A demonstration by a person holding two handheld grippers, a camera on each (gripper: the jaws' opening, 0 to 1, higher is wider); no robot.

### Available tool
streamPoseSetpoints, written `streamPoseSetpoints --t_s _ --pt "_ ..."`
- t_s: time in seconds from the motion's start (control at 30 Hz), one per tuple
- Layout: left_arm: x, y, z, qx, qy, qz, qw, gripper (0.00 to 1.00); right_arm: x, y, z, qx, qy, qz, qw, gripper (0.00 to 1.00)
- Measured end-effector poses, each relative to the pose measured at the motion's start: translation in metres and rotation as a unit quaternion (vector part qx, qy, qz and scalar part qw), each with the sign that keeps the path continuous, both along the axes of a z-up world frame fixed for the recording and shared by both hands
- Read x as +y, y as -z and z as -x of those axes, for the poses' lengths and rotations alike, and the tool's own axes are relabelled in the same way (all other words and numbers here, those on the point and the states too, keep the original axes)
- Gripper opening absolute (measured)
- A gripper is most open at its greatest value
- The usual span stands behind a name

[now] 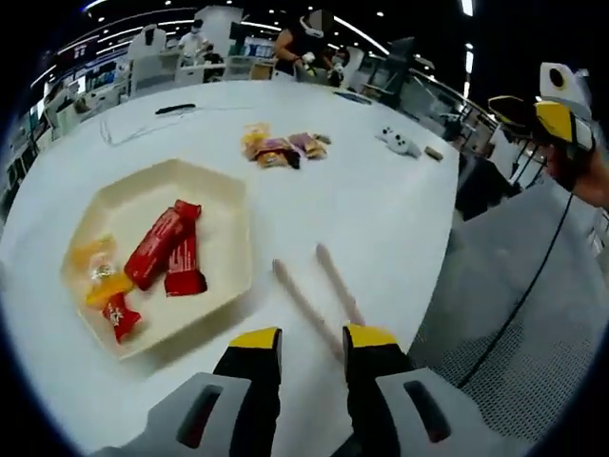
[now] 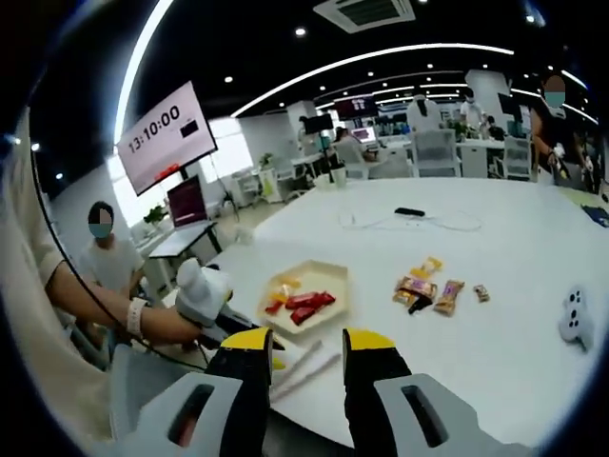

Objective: Place the target food into the container with the food tongs after gripping and lifting it, then release it inside without dropping or visibly crushing the food.

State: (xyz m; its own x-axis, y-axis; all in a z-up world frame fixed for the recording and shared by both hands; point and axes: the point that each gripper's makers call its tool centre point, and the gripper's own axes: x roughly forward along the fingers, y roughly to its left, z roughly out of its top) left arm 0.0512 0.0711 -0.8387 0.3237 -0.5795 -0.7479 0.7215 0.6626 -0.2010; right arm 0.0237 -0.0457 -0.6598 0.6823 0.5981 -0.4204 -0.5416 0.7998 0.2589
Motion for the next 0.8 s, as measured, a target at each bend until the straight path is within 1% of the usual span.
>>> streamPoseSetpoints --t_s 0.03,0.07,0.17,0.27,0.37,0.43,0.53,0.63,0.67,0.73,0.8 --pt "-0.001 0.001 0.0 -0.003 0.001 -0.003 1.0 0.18 0.0 0.001 0.001 0.001 0.001 0.001 1.0 0.29" --pt "-0.004 0.003 0.0 -0.003 0.003 -0.003 1.0 0.19 -0.001 0.001 0.003 0.003 0.002 0.003 1.0 0.29" --pt "-0.007 0.008 0.002 0.007 0.005 -0.005 0.9999 0.19 -0.005 0.004 0.006 0.008 0.008 0.004 0.9999 0.28" --pt "-0.01 0.012 0.002 0.009 0.004 -0.01 0.9999 0.19 -0.01 0.006 0.008 0.012 0.017 0.005 0.9998 0.28" --pt "-0.012 0.014 0.0 0.014 0.0 -0.011 0.9998 0.18 -0.012 0.007 0.009 0.014 0.021 0.005 0.9997 0.28" --pt "-0.015 0.018 -0.002 0.017 0.002 -0.017 0.9997 0.18 -0.012 0.007 0.01 0.016 0.022 0.006 0.9996 0.28" --pt "-0.02 0.02 -0.005 0.009 0.012 -0.032 0.9994 0.15 -0.009 0.007 0.01 0.016 0.022 0.007 0.9996 0.28" --pt "-0.024 0.019 -0.006 0.01 0.019 -0.044 0.9988 0.09 -0.008 0.008 0.012 0.016 0.021 0.009 0.9996 0.28" --pt "-0.027 0.019 -0.006 0.008 0.027 -0.05 0.9984 0.09 -0.007 0.008 0.012 0.017 0.02 0.01 0.9996 0.28" --pt "-0.024 0.019 -0.006 0.005 0.026 -0.073 0.9969 0.08 -0.007 0.009 0.013 0.017 0.02 0.01 0.9996 0.28" --pt "-0.024 0.019 -0.006 0.001 0.027 -0.077 0.9966 0.08 -0.007 0.01 0.014 0.018 0.02 0.009 0.9996 0.28"
